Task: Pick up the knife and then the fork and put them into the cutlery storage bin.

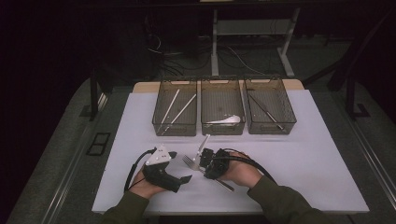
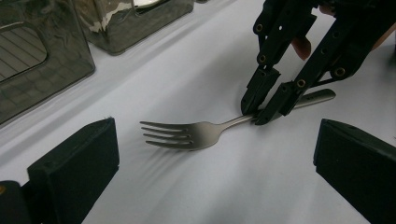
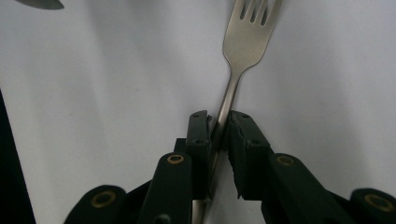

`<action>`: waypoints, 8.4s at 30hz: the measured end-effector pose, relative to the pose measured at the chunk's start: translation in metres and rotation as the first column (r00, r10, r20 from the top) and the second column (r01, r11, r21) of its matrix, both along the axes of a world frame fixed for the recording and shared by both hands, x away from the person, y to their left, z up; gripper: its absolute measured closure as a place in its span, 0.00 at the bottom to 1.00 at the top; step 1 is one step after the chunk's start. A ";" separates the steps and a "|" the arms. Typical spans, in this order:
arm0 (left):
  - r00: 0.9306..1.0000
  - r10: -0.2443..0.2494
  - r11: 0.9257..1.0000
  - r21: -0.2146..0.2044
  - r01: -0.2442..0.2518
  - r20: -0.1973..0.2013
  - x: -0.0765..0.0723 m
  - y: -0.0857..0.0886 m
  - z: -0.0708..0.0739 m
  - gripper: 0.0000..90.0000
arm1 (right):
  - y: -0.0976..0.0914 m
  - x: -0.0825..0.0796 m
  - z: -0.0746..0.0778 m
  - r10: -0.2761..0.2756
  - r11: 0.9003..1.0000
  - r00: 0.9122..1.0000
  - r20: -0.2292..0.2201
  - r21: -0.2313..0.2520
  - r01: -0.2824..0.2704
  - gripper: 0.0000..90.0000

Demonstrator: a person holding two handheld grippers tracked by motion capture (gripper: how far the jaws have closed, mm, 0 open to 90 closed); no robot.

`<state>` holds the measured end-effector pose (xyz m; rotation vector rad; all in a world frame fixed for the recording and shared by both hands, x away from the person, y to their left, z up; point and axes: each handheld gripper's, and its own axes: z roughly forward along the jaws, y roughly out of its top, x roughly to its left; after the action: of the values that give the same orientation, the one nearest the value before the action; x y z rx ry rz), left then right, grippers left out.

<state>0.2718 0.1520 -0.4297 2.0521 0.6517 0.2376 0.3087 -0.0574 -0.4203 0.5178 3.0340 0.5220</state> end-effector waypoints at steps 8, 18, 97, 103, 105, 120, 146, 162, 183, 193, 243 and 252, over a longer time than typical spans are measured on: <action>1.000 0.000 1.000 -0.001 0.000 -0.001 0.000 0.000 0.000 0.00 | -0.002 0.002 0.001 0.003 0.999 1.000 -0.008 -0.033 -0.003 0.92; 1.000 0.002 1.000 -0.002 -0.002 0.000 0.000 0.000 0.000 0.00 | 0.002 0.005 0.002 0.025 0.995 1.000 -0.008 -0.099 -0.025 0.92; 0.999 -0.031 0.999 -0.008 0.031 0.014 0.001 0.002 -0.001 0.00 | -0.127 0.039 0.068 -0.274 0.844 0.961 0.050 0.491 0.215 0.94; 1.000 -0.028 1.000 -0.010 0.028 0.013 0.001 0.002 -0.001 0.00 | -0.138 0.040 0.077 -0.306 0.820 0.949 0.073 0.527 0.224 0.94; 1.000 -0.028 1.000 -0.009 0.028 0.013 0.001 0.002 -0.001 0.00 | -0.141 0.040 0.079 -0.316 0.813 0.946 0.077 0.535 0.228 0.94; 1.000 -0.022 1.000 -0.013 0.022 0.007 0.001 0.002 -0.001 0.00 | -0.168 0.047 0.092 -0.411 0.770 0.901 0.136 0.580 0.264 0.94; 1.000 -0.018 1.000 -0.014 0.018 0.008 0.000 0.002 -0.001 0.00 | -0.246 0.105 0.104 -0.640 0.690 0.743 0.194 0.572 0.445 0.94; 1.000 -0.022 1.000 -0.017 0.022 0.005 0.000 0.001 -0.001 0.00 | -0.261 0.138 0.065 -0.688 0.694 0.702 0.186 0.451 0.561 0.94; 1.000 -0.022 1.000 -0.015 0.022 0.000 0.001 0.001 -0.002 0.00 | -0.267 0.150 0.035 -0.709 0.688 0.688 0.156 0.371 0.624 0.94; 1.000 -0.024 1.000 -0.012 0.024 -0.001 0.000 0.001 -0.002 0.00 | -0.259 0.154 0.029 -0.696 0.705 0.699 0.164 0.343 0.621 0.93; 1.000 -0.017 1.000 -0.010 0.017 -0.002 0.001 0.001 -0.002 0.00 | -0.257 0.102 0.044 -0.655 0.644 0.753 0.066 0.570 0.510 0.30; 1.000 -0.015 1.000 -0.011 0.015 -0.004 0.001 0.002 -0.002 0.00 | -0.251 0.073 0.041 -0.615 0.667 0.782 0.100 0.596 0.448 0.27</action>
<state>0.2730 0.1537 -0.4320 2.0468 0.6391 0.2204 0.3818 -0.3080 -0.3789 1.1866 2.2281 1.2788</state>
